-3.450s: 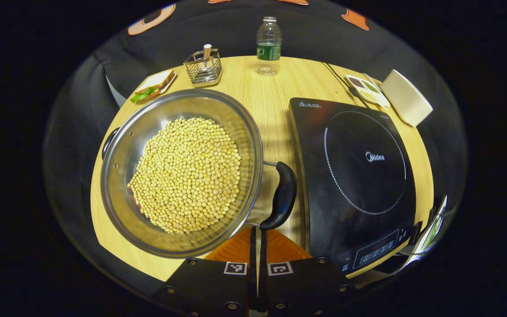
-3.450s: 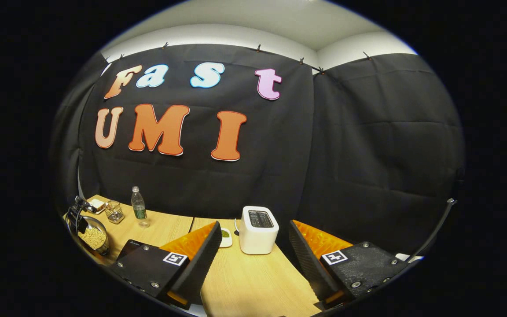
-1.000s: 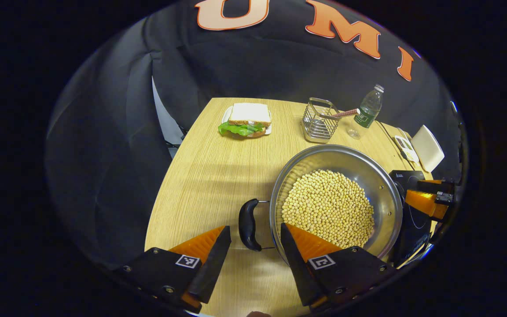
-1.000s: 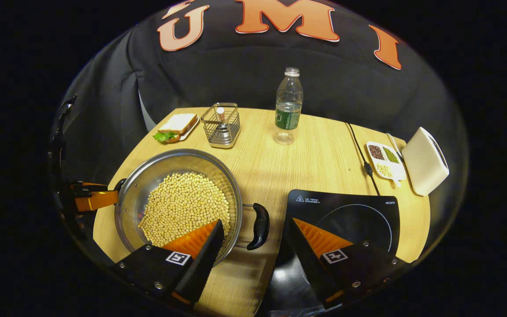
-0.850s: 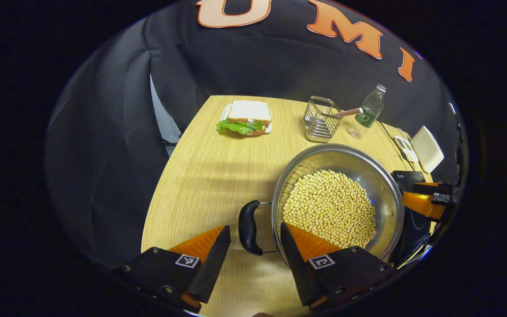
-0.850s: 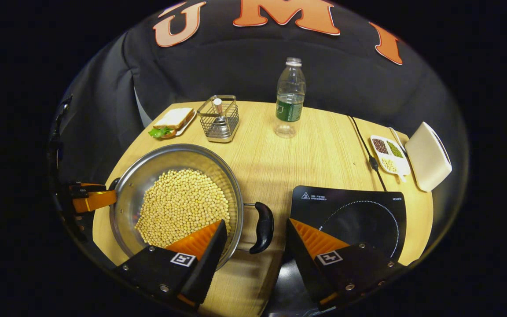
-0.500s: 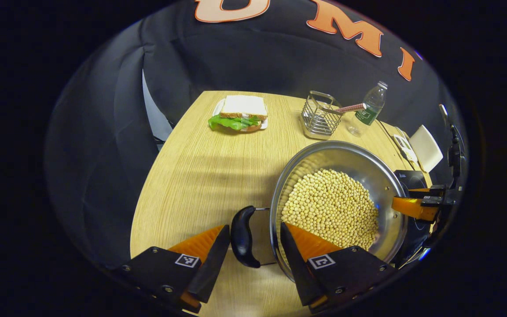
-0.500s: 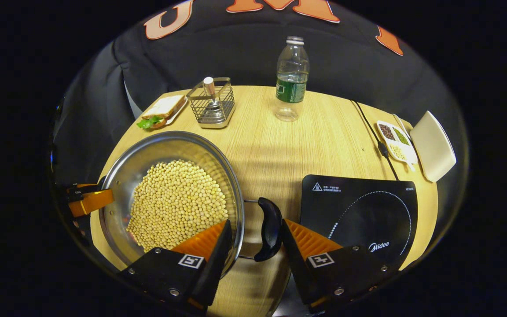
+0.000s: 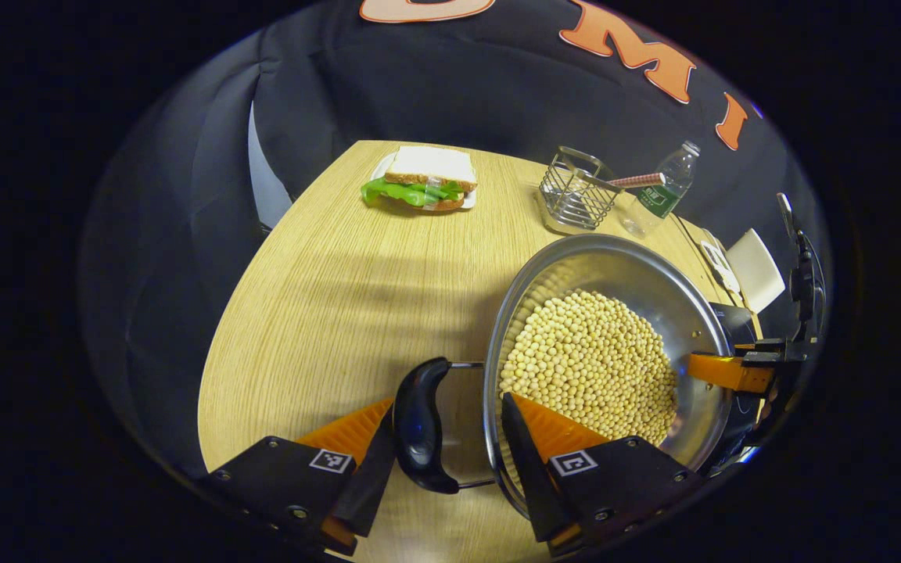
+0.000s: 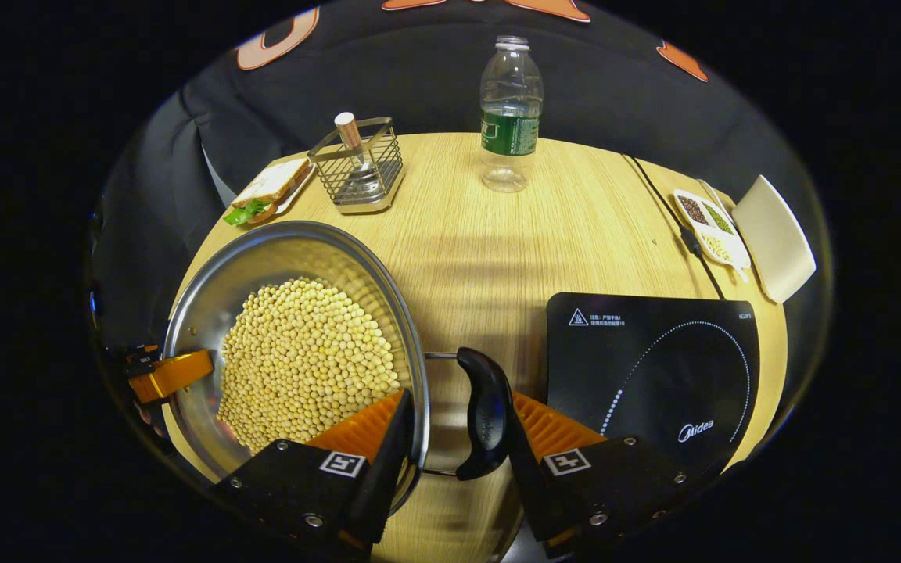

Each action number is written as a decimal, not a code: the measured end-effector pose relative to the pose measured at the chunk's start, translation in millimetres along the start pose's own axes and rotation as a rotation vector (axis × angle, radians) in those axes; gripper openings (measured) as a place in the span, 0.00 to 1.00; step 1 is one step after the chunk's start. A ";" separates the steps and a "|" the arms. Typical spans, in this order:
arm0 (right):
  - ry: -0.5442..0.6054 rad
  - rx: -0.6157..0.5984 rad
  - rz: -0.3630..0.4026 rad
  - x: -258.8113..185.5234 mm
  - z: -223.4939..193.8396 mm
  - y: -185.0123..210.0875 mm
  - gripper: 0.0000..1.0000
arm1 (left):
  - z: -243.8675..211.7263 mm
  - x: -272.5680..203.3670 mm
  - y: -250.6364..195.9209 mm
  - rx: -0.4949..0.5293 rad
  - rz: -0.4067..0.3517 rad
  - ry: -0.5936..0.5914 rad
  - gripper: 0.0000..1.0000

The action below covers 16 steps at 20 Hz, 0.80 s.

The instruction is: First push the handle of the pot to place it horizontally, then grasp the pot with both hands and set it on the induction cooktop.

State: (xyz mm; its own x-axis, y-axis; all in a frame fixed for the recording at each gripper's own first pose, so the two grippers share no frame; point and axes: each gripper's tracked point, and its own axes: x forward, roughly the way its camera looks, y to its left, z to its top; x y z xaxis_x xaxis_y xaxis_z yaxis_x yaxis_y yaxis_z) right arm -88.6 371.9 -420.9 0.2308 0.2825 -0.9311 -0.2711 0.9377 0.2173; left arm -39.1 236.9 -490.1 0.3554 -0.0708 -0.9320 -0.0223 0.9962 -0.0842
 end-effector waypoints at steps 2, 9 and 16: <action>0.000 0.009 -0.004 2.9 1.0 1.4 0.71 | -1.2 5.3 0.4 0.013 0.012 -0.007 0.74; 0.024 0.039 0.036 3.3 -0.6 3.1 0.67 | 5.1 6.4 -0.2 0.007 0.038 -0.056 0.64; -0.020 0.025 0.053 -3.6 5.1 4.8 0.55 | 13.6 5.4 0.5 0.009 0.077 -0.093 0.61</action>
State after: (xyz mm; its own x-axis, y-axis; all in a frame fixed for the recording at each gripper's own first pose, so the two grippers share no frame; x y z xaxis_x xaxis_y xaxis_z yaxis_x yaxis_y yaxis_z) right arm -86.0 376.4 -415.0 0.2349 0.3359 -0.9121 -0.2600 0.9259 0.2740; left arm -24.5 237.7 -490.4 0.4380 0.0101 -0.8989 -0.0442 0.9990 -0.0104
